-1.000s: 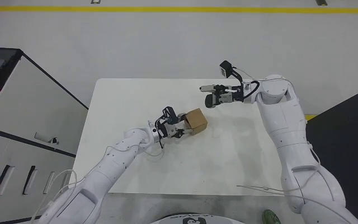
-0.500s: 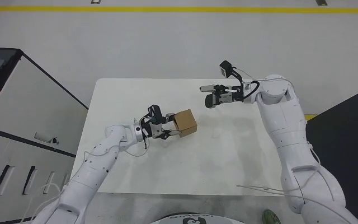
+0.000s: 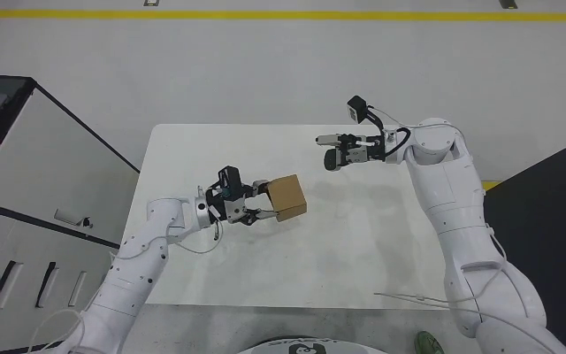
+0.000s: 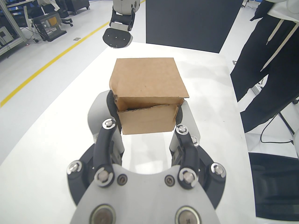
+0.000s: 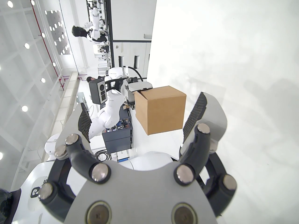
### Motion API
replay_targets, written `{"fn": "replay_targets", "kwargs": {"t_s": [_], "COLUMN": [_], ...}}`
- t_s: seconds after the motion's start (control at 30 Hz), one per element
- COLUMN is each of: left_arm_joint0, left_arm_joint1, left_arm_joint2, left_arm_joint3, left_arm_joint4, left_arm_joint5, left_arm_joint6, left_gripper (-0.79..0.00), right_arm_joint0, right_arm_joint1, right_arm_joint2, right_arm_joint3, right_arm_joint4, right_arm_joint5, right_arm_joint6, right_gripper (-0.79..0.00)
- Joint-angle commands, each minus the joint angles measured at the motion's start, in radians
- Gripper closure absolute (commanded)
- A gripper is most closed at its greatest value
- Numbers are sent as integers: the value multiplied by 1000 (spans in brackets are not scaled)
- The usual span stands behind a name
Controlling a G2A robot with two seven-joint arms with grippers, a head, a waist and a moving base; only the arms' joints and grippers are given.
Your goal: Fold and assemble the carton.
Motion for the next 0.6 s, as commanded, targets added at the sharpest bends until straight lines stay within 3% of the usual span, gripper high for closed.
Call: {"fn": "replay_targets", "kwargs": {"t_s": [0.0,0.13,0.23,0.57], "left_arm_joint0": [0,3,16,107], "left_arm_joint1": [0,6,26,121], "left_arm_joint2": [0,-17,-64,-188], "left_arm_joint3": [0,-32,-115,-391], "left_arm_joint4": [0,-6,60,40], "left_arm_joint5": [0,0,0,0], "left_arm_joint6": [0,8,-4,-38], "left_gripper": [0,0,0,0], "right_arm_joint0": [0,0,0,0], "right_arm_joint1": [0,0,0,0], "right_arm_joint2": [0,0,0,0], "right_arm_joint3": [0,0,0,0], "right_arm_joint4": [0,0,0,0], "right_arm_joint5": [0,0,0,0], "right_arm_joint6": [0,0,0,0], "right_gripper": [-785,-785,-785,-785]}}
